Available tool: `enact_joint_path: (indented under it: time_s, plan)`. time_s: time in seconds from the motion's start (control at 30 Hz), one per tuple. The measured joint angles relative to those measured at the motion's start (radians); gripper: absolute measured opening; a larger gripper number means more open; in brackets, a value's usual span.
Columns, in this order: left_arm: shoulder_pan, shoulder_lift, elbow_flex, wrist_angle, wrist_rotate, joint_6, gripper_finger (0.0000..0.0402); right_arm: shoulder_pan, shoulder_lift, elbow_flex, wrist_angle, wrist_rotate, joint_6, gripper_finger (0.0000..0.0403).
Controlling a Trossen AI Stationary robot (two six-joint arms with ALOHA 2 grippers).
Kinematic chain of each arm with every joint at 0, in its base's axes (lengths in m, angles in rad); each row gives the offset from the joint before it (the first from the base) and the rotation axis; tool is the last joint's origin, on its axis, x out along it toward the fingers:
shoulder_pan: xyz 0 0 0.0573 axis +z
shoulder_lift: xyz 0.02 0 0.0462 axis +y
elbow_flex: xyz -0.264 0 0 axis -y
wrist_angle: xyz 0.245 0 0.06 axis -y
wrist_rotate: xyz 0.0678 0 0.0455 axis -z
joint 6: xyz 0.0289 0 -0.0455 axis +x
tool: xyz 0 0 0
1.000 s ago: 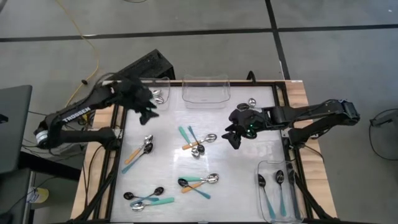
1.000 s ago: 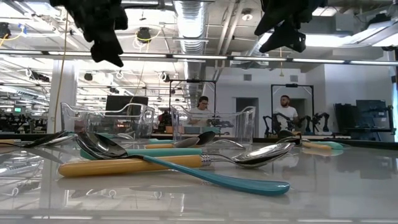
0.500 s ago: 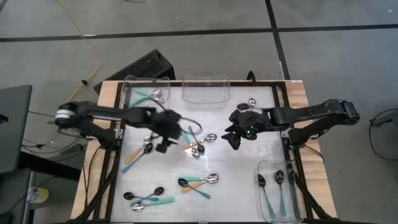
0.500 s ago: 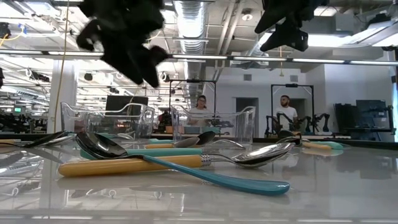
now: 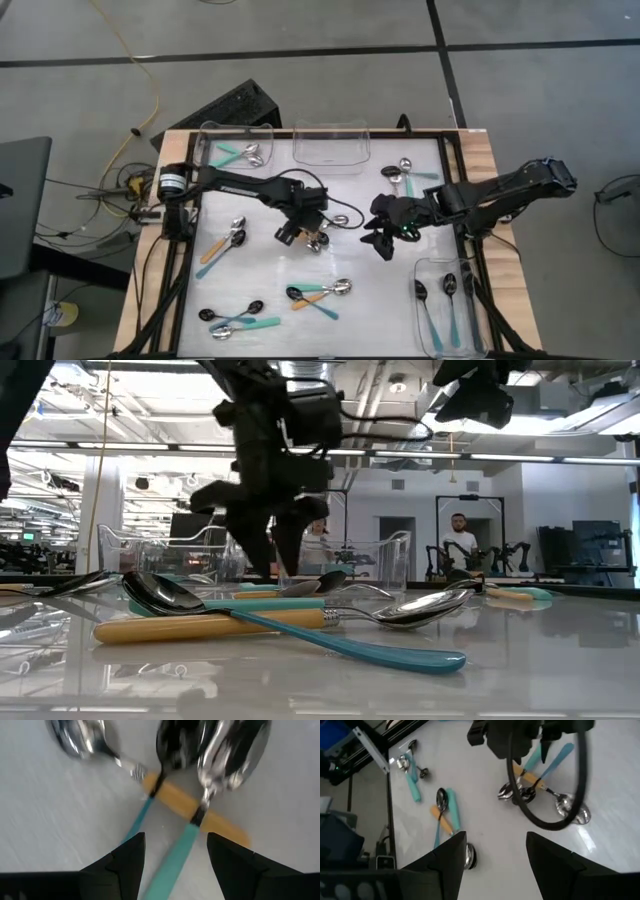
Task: Sort silverware by color (type)
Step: Put the blue spoon into the bottom transparent bin
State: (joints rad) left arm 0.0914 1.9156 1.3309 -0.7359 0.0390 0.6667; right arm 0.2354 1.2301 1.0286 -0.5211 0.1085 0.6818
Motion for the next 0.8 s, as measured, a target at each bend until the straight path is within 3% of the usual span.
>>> enact_joint_path:
  time_s: [0.23, 0.43, 0.8]
  plan:
    - [0.005, 0.001, 0.06, 0.03, -0.01, 0.093, 0.0199, 0.009, 0.0, 0.0, -0.001, 0.001, 0.002, 0.023]
    - [0.029, 0.016, 0.025, 0.132, -0.018, 0.224, 0.0199, 0.008, 0.0, 0.0, -0.002, 0.002, 0.024, 0.023]
    - [0.051, 0.102, 0.01, 0.143, 0.017, 0.227, 0.0189, 0.016, 0.0, 0.0, -0.022, 0.007, 0.028, 0.023]
